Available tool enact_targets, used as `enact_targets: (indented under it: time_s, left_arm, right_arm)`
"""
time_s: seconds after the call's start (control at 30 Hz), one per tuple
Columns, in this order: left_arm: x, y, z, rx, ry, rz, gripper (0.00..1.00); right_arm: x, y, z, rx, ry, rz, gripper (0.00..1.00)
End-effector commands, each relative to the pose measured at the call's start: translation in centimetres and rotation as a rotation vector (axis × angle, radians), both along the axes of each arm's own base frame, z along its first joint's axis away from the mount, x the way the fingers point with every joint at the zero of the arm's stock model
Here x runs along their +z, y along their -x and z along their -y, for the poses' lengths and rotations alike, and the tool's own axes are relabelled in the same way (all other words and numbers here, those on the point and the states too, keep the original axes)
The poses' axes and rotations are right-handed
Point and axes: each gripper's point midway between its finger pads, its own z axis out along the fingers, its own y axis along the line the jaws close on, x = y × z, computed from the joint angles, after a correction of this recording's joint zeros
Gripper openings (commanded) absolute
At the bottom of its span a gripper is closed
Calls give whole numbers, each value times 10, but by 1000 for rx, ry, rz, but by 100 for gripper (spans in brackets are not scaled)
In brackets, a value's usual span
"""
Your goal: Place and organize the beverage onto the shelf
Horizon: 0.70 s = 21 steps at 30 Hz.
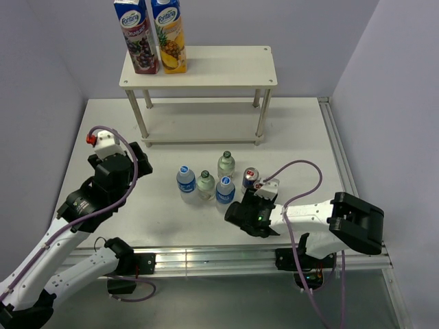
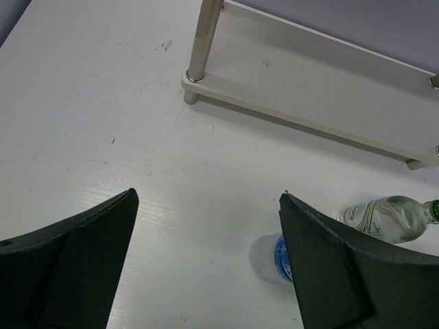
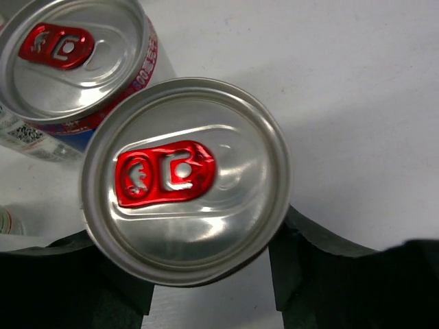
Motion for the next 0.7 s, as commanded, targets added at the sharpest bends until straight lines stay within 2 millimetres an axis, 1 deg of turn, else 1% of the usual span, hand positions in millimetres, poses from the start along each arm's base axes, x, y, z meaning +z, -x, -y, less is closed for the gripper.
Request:
enact_targets:
  time_s: [0.0, 0.03, 0.07, 0.1, 0.13, 0.17, 0.2, 0.27, 0.3, 0.33, 0.37, 0.4, 0.47, 0.5, 0.53, 0.57, 0.67]
  left_arm:
    - [9, -3, 4, -19, 21, 38, 91]
    - [9, -3, 4, -22, 22, 38, 91]
    - [9, -3, 4, -24, 22, 39, 91]
    - [9, -3, 4, -24, 22, 40, 91]
    - [10, -2, 5, -27, 24, 42, 91]
    - [10, -3, 5, -26, 25, 44, 91]
    - [10, -3, 5, -25, 26, 44, 91]
    - [9, -3, 5, -29, 25, 39, 91]
    - [9, -3, 6, -33, 24, 38, 91]
    - [8, -3, 7, -37, 25, 36, 91]
    - [9, -4, 7, -35, 25, 36, 91]
    - [8, -4, 8, -37, 24, 33, 91]
    - [8, -4, 8, -40, 25, 31, 91]
    - [7, -4, 7, -37, 25, 31, 91]
    - [8, -4, 6, -35, 26, 33, 91]
    - [9, -4, 5, -31, 28, 37, 91]
    - [9, -4, 4, -29, 31, 39, 91]
  right_arm:
    - [14, -8, 0, -47, -29, 71, 56]
    - [14, -7, 1, -47, -36, 69, 50]
    - [14, -6, 2, -43, -37, 65, 17]
    - [14, -4, 0, -37, -46, 60, 4]
    - [18, -2, 2, -44, -53, 58, 0]
    - [22, 0, 3, -52, -54, 63, 0]
    - [30, 6, -1, -34, -53, 80, 0]
    - [52, 15, -1, -30, -35, 88, 0]
    - [66, 22, -8, 9, -29, 122, 0]
    - [90, 27, -6, 8, -27, 138, 0]
    - [106, 30, -8, 20, -30, 155, 0]
    - [139, 33, -10, 35, -30, 188, 0]
    - [173, 32, -19, 76, -33, 212, 0]
    - [205, 29, -25, 90, -39, 248, 0]
    - [223, 27, -28, 99, -41, 270, 0]
    - [253, 25, -37, 125, -20, 285, 0]
    - [298, 12, -39, 111, 21, 313, 0]
